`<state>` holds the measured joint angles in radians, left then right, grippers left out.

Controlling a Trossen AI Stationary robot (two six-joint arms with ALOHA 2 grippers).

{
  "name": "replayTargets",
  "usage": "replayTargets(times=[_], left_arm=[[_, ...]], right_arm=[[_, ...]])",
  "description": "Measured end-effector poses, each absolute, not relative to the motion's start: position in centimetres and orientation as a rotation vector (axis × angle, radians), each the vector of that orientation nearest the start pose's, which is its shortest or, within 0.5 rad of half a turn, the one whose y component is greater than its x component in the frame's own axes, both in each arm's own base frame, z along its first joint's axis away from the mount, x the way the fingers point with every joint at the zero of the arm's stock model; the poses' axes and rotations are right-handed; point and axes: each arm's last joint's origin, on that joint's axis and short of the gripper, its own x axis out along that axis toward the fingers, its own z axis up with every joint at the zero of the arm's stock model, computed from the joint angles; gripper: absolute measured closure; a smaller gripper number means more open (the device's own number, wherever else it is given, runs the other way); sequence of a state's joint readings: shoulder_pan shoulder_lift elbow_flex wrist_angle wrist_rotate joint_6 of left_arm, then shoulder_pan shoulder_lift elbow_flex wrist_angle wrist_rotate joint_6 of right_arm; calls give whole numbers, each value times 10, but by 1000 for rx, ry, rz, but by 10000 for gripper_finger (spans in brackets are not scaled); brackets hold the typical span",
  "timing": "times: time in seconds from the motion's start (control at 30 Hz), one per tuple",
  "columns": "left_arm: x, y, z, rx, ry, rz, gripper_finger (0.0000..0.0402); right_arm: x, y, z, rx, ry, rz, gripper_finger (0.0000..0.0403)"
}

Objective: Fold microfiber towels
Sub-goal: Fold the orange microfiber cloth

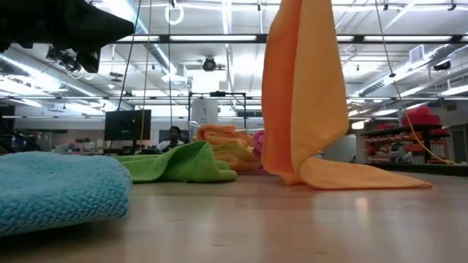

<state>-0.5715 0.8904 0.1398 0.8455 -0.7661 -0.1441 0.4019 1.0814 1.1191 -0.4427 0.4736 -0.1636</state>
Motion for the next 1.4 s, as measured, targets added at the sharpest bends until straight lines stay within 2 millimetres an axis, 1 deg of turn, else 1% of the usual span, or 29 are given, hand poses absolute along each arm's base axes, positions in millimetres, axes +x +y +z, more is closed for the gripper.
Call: replayTargets(times=[0.13, 0.23, 0.4, 0.6, 0.67, 0.8, 0.9, 1.0, 1.23, 1.4], left_arm=[[152, -70, 188, -239, -64, 206, 377], [162, -71, 183, -247, -25, 218, 382], [190, -81, 182, -170, 44, 163, 384], [222, -98, 186, -13, 88, 149, 373], [231, -102, 189, 15, 89, 149, 369], [245, -107, 195, 17, 79, 156, 362], [254, -107, 196, 27, 94, 171, 357], [260, -104, 192, 38, 126, 191, 353], [273, -91, 175, 28, 188, 258, 340], [276, -84, 171, -24, 196, 288, 320]], right_arm=[[212, 76, 369, -330, 373, -41, 393], [212, 76, 368, -318, 376, -43, 393], [211, 76, 367, -278, 386, -26, 393], [211, 77, 358, -235, 473, -5, 393], [212, 78, 353, -225, 512, -5, 393], [215, 79, 345, -223, 572, -12, 393], [218, 80, 340, -216, 600, -14, 393], [219, 81, 338, -219, 618, -14, 393], [220, 81, 342, -204, 572, -12, 393], [221, 82, 342, -213, 569, -9, 393]])
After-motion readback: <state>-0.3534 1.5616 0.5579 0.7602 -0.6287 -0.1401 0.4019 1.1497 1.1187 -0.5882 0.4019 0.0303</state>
